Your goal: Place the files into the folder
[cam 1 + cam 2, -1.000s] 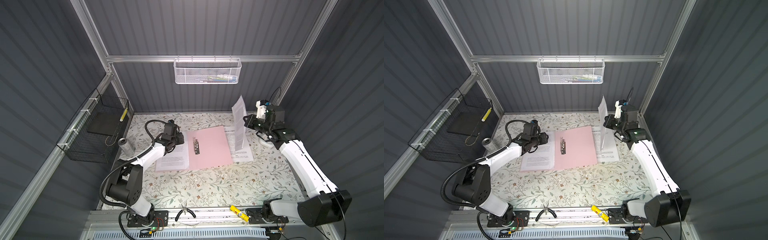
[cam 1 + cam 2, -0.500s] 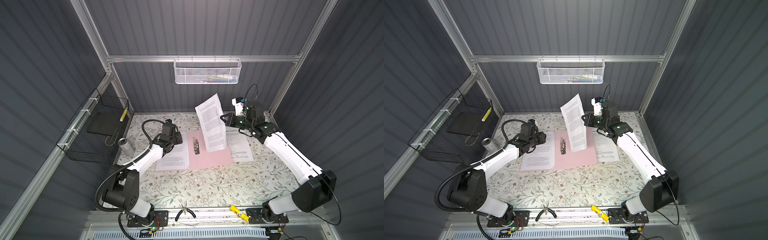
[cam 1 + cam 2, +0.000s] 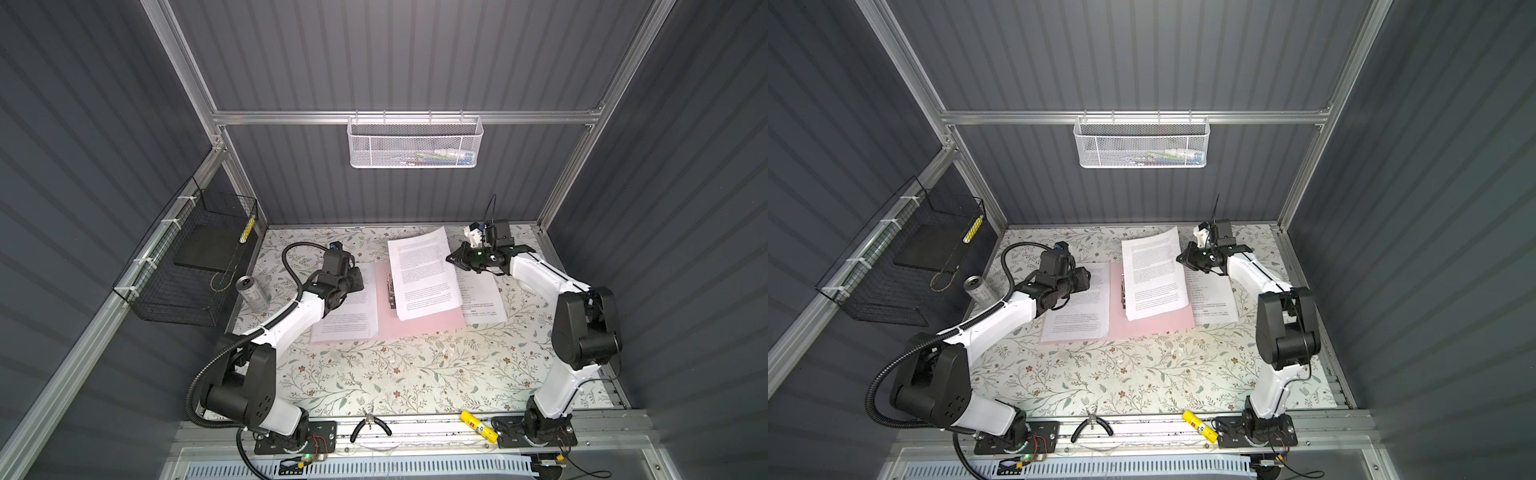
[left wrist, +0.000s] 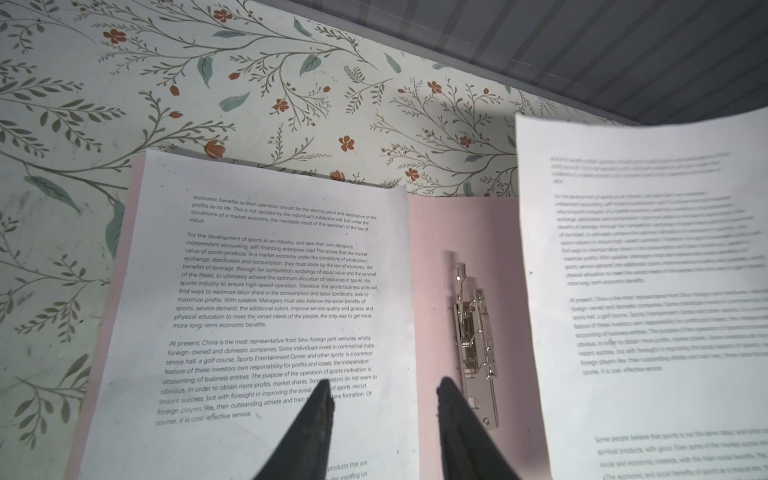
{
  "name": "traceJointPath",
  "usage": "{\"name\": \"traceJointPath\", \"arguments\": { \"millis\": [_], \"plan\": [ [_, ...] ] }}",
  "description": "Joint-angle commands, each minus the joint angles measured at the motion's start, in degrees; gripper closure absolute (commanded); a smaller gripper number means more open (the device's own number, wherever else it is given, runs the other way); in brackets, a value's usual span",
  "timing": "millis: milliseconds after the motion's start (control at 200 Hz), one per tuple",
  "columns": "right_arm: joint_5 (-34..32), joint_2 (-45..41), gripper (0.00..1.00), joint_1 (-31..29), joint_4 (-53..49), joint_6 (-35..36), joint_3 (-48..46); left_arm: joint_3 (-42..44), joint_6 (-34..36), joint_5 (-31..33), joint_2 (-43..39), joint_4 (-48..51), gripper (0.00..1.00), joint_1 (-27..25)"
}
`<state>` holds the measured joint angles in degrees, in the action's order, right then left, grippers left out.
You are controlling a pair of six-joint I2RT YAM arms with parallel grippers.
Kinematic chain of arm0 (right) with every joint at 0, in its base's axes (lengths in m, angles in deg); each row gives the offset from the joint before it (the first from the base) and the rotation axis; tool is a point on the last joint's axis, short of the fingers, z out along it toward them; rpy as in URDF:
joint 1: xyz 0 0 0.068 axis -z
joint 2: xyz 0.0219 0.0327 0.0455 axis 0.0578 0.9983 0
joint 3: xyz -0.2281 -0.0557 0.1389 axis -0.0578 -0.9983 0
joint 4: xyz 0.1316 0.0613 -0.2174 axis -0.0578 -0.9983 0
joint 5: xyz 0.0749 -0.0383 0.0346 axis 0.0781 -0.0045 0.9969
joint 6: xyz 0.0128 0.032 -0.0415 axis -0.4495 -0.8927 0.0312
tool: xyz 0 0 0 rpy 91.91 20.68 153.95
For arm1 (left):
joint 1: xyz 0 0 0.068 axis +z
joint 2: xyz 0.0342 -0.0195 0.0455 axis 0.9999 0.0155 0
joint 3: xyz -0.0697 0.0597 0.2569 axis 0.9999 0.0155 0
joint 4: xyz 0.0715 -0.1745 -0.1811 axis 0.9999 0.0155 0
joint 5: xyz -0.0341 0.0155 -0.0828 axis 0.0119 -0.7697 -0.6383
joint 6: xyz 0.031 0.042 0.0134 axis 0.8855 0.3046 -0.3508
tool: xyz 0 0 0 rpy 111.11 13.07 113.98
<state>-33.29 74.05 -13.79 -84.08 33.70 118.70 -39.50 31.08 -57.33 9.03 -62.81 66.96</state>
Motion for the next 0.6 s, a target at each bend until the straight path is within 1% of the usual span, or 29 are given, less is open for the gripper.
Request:
{"name": "traceJointPath", "arguments": {
  "millis": [0,125,240,340,595],
  "plan": [
    [2.32,2.06,1.00,-0.07,0.87,0.70,-0.76,1.01,0.47,-0.60,-0.39,-0.72,0.57,0.22],
    [2.41,4.42,1.00,-0.07,1.95,0.72,-1.69,1.01,0.55,-0.99,0.07,-0.48,0.57,0.18],
    [1.66,4.83,1.00,-0.07,2.62,0.94,-2.49,0.92,0.56,-0.99,0.09,-0.08,0.57,0.21],
    [2.45,5.15,1.00,-0.06,3.11,0.38,-2.44,1.23,0.46,-0.87,-0.19,-0.11,0.57,0.23],
    [0.72,3.72,1.00,-0.24,6.99,-5.19,-5.30,1.45,0.20,-1.01,0.16,-0.20,0.57,0.22]
  ]
}}
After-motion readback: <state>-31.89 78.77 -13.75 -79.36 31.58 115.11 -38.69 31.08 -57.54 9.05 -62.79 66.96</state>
